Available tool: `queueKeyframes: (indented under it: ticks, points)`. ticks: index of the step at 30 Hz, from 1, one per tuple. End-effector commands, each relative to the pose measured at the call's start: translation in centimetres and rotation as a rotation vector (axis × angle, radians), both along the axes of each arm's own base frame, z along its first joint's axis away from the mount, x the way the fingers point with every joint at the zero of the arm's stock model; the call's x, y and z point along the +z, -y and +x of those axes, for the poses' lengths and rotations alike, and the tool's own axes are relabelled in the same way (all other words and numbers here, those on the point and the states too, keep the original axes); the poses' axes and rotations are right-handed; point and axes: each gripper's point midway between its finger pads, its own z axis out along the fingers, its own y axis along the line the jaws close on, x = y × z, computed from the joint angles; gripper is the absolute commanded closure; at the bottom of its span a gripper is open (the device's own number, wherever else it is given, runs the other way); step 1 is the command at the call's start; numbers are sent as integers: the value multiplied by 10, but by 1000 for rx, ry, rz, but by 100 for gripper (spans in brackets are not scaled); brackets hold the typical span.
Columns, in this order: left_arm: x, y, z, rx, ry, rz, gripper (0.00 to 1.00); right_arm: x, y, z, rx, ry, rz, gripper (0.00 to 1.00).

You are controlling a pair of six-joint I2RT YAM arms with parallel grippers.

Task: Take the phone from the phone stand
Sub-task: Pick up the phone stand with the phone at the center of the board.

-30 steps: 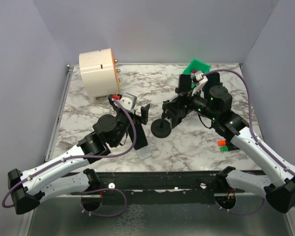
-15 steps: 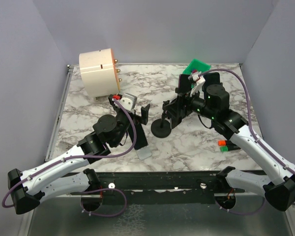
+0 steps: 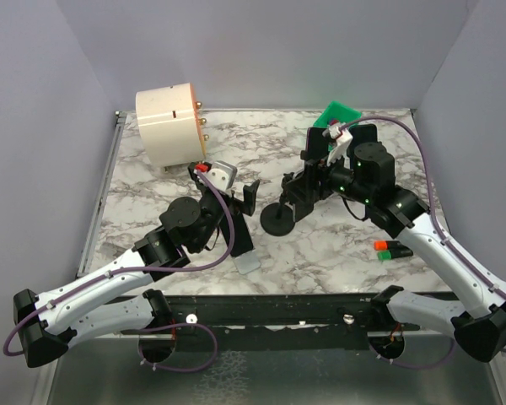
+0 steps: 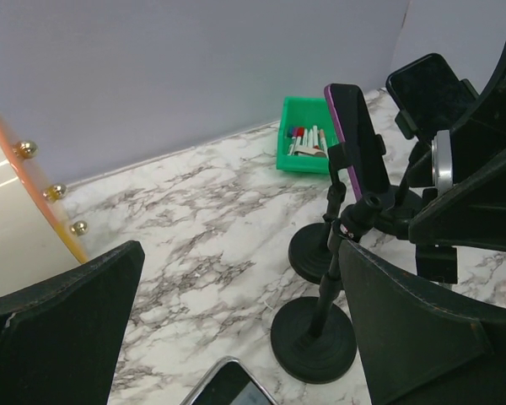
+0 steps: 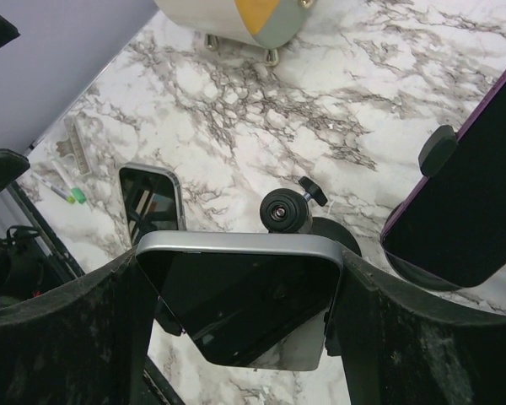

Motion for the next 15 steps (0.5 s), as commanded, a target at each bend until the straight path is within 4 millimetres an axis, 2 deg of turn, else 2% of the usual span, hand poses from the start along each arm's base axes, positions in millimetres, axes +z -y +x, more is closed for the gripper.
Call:
queueKeyframes:
  ticks: [1, 3, 4, 11, 15]
  points:
    - [4, 11, -8, -75, 16, 1, 1, 17, 16, -4, -43, 30, -42, 82]
    - [4, 17, -11, -114, 20, 1, 1, 17, 22, -3, -66, 28, -69, 97]
    - [4, 20, -14, -136, 21, -2, 1, 17, 24, -3, -75, 26, -79, 99]
    - [9, 42, -37, -316, 49, -48, 1, 31, 29, -3, -139, 8, -47, 99]
    - [10, 47, -42, -356, 48, -65, 1, 36, 26, -7, -153, -27, -35, 99]
